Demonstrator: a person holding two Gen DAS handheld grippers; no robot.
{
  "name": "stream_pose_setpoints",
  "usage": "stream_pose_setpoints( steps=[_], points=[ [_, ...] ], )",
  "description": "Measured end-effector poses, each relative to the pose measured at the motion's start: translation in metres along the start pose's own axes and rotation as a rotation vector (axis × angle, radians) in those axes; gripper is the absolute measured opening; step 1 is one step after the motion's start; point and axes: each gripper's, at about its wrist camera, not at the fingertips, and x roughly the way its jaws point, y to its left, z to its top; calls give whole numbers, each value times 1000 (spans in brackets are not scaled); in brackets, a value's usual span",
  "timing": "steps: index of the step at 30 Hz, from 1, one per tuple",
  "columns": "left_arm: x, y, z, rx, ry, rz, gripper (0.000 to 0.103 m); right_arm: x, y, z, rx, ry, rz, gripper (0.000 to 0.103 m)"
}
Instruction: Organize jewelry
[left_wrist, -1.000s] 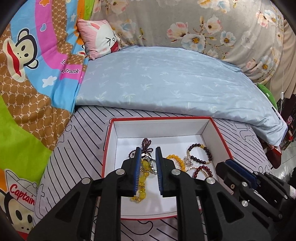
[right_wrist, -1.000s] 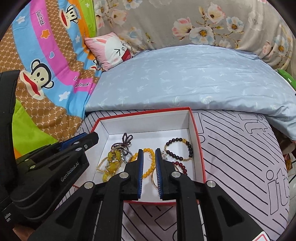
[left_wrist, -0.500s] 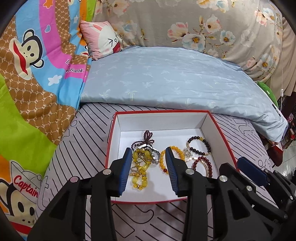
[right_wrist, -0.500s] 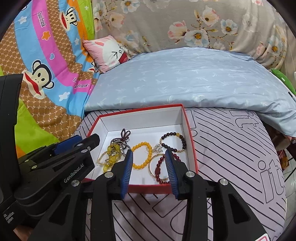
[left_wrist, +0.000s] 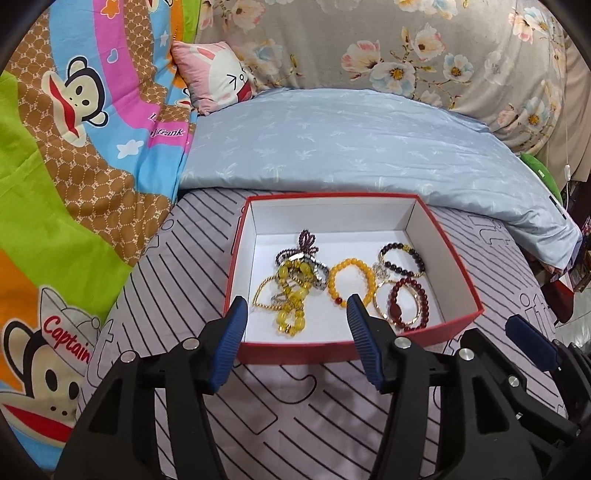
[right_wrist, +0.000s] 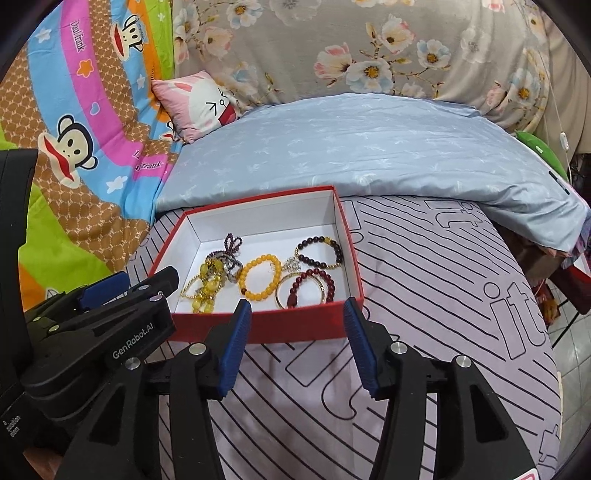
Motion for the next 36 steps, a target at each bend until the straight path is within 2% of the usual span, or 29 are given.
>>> stream_pose_setpoints(
  steps=[7, 11, 15, 36],
  points=[
    [-7, 1, -18, -9, 7, 35, 66, -10, -1, -16, -5, 0, -34, 51],
    [-10, -1, -25, -4, 16, 34, 66, -13, -4, -22, 8, 4, -39, 52],
    [-13, 0, -29, -10, 17, 46, 72, -15, -6, -25, 21, 10, -31, 52],
    [-16, 4, -37, -6, 20, 79, 72, -16, -1, -31, 13, 23, -35, 52]
  ],
)
